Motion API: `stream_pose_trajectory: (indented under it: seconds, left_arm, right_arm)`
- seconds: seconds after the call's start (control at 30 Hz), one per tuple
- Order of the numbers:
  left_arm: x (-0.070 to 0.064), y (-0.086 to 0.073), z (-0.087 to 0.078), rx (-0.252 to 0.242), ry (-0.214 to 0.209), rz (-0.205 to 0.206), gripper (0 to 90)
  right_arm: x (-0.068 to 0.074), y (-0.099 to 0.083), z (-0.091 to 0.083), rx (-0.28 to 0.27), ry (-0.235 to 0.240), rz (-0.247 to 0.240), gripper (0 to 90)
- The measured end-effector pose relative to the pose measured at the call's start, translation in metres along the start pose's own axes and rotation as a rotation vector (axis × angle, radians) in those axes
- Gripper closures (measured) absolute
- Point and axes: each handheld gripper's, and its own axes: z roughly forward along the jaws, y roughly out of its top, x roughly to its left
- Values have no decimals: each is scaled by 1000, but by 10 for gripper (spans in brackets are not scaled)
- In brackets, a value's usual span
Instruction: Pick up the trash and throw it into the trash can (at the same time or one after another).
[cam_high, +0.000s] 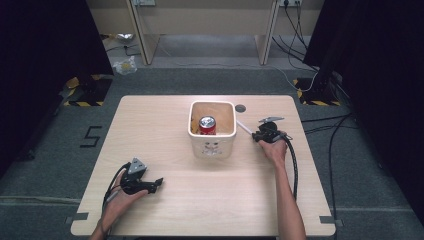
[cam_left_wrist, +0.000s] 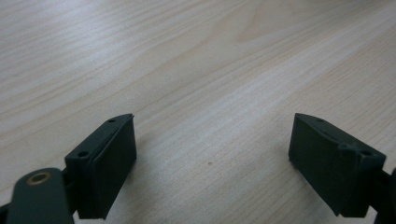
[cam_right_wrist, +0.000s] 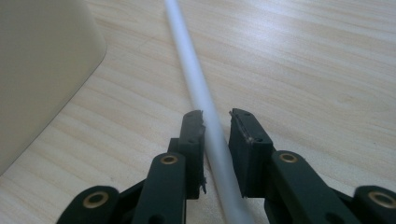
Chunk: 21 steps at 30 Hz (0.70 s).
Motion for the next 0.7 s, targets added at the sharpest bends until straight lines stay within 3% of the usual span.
stream_pose_trajectory:
  seconds: [0.4, 0.7]
  left_arm:
    - [0, 0, 0, 1, 1, 0, 143]
    - [0, 0, 0, 1, 1, 0, 143]
  right_arm:
    - [-1, -2, -2, -25, -4, 52, 798]
    - [-1, 12, -26, -95, -6, 44, 798]
